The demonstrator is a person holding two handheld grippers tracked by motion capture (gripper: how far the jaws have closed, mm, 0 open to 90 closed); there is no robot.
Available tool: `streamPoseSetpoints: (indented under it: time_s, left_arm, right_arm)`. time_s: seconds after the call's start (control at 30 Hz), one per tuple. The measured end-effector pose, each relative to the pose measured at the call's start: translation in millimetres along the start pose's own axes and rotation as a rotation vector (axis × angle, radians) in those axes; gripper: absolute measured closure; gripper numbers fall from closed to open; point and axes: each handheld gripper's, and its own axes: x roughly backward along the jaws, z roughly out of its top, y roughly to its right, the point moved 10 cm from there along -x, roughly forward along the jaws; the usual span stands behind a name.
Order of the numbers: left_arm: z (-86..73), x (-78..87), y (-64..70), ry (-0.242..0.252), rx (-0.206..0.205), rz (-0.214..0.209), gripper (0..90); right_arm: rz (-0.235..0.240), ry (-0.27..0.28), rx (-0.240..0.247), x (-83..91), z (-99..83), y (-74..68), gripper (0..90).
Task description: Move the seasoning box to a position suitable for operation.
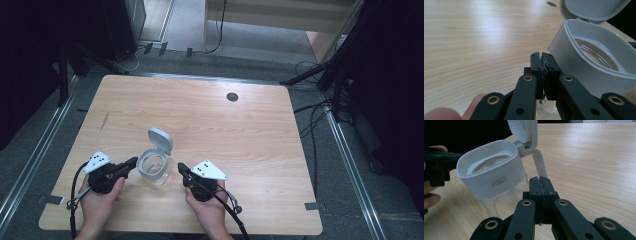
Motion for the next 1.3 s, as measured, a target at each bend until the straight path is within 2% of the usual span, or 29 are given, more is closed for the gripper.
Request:
streamPoseSetpoints:
  time_s: [0.17,0.3,0.5,0.93,1.03,1.23,1.27,1.3]
  left_arm:
    - [0.4,-1.5,3.1,-0.003,-0.012,-0.001,90.0]
    - [-0.6,-2.2,8.0,-0.01,-0.014,-0.005,90.0]
    - [-2.8,-5.6,20.6,-0.022,-0.022,-0.029,90.0]
    - [-1.8,-22.0,44.7,-0.024,-0.017,-0.05,90.0]
    - [-2.1,-28.6,54.2,-0.015,-0.022,-0.019,90.0]
    - [-2.9,-37.6,69.7,-0.016,-0.017,-0.018,89.5]
    - [-3.2,-41.6,75.9,-0.013,-0.019,-0.011,88.4]
    - [-3.2,-41.6,75.9,-0.013,-0.019,-0.011,87.0]
  right_arm:
    - [-0.011,-0.02,-0.019,-9.4,-0.2,-7.4,90.0]
    - [-0.022,-0.028,-0.014,-12.3,-1.1,-12.6,90.0]
    - [-0.061,-0.024,-0.006,-9.7,-1.3,-11.3,90.0]
    - [-0.098,-0.036,-0.016,3.8,0.5,11.2,90.0]
    - [-0.117,-0.032,-0.019,10.3,0.1,19.0,90.0]
    - [-0.144,-0.029,-0.025,21.6,-1.3,31.4,90.0]
    - [-0.158,-0.027,-0.029,26.4,-2.4,37.1,90.0]
    - [-0.162,-0.026,-0.031,28.6,-3.1,39.9,90.0]
